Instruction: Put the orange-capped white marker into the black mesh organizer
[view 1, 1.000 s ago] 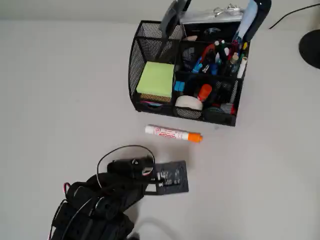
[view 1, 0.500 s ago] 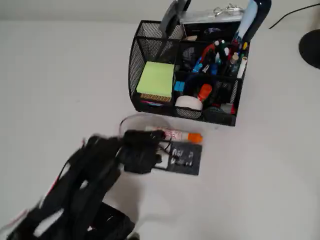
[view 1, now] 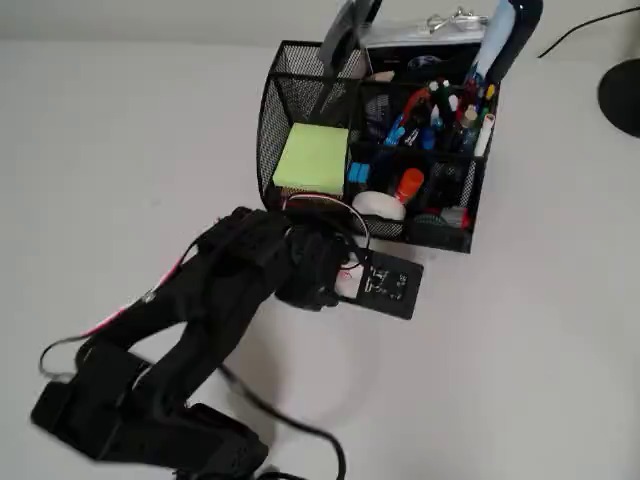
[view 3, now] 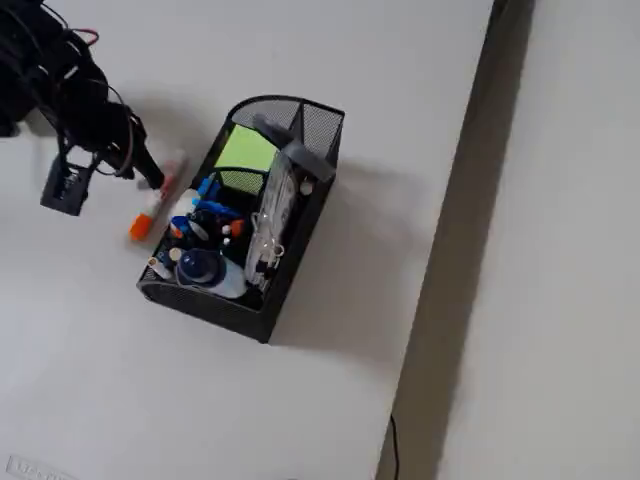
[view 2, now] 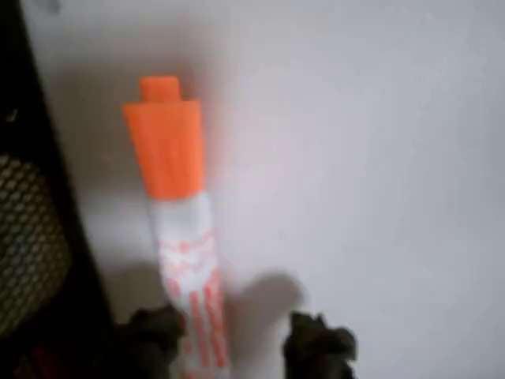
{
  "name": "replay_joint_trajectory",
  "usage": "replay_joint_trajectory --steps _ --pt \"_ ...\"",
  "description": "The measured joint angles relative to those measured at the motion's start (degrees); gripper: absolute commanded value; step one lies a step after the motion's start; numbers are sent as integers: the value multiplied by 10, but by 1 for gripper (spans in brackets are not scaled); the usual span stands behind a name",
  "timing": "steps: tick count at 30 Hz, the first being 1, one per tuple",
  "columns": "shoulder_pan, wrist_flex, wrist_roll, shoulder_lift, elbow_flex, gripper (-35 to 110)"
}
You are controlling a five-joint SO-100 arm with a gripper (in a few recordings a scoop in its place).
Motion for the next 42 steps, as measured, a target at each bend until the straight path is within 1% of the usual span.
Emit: replay_joint_trajectory --steps 6,11,14,19,24,30,33,36,42 --pt "0 -4 -3 -46 -32 18" --pt "0 -7 -2 -83 -58 10" --pt "0 -5 -4 -94 -70 0" --pt "-3 8 -8 -105 -91 0" --pt "-4 38 -73 -90 -96 0" --pt "-4 48 -213 49 -96 0" --pt "-4 14 -279 133 -96 0" --pt "6 -52 -338 187 -95 0" --pt "26 -216 -425 199 -95 0"
